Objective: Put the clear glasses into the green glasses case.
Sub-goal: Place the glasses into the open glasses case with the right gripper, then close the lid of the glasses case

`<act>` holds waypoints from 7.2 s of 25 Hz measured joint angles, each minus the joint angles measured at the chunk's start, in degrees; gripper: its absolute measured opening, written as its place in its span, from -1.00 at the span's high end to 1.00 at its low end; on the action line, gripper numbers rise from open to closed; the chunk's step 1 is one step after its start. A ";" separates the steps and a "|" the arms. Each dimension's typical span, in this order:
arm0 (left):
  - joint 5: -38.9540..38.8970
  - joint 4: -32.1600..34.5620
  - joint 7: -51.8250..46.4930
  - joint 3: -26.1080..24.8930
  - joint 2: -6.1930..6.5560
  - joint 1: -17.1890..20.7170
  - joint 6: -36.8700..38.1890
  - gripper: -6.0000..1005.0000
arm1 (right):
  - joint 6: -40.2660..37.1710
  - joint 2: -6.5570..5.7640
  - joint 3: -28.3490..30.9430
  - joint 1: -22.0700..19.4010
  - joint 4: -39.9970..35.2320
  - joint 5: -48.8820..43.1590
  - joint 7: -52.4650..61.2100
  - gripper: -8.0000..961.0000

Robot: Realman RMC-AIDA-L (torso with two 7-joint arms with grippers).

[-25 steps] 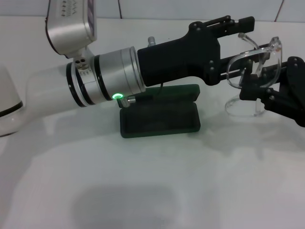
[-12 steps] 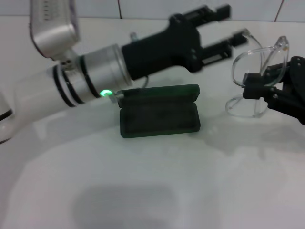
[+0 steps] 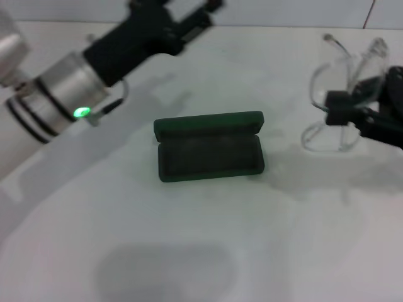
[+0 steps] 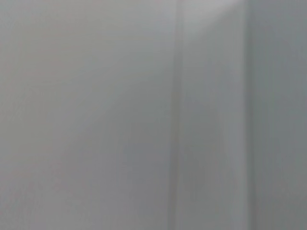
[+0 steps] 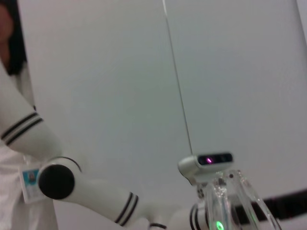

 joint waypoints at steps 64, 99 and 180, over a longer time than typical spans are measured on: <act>0.99 -1.33 -1.24 -12.72 0.40 7.31 1.60 -0.34 | 45.65 3.62 -57.67 33.18 -5.88 -33.64 46.13 0.74; 1.54 -1.46 -0.87 -12.64 0.30 7.04 1.59 -0.34 | 47.66 3.62 -59.70 33.18 -5.35 -33.31 47.66 0.61; 61.69 14.57 -50.13 -5.30 0.18 -6.96 -23.03 -0.51 | 23.90 2.57 -17.20 -6.37 0.76 -14.42 -6.17 -0.54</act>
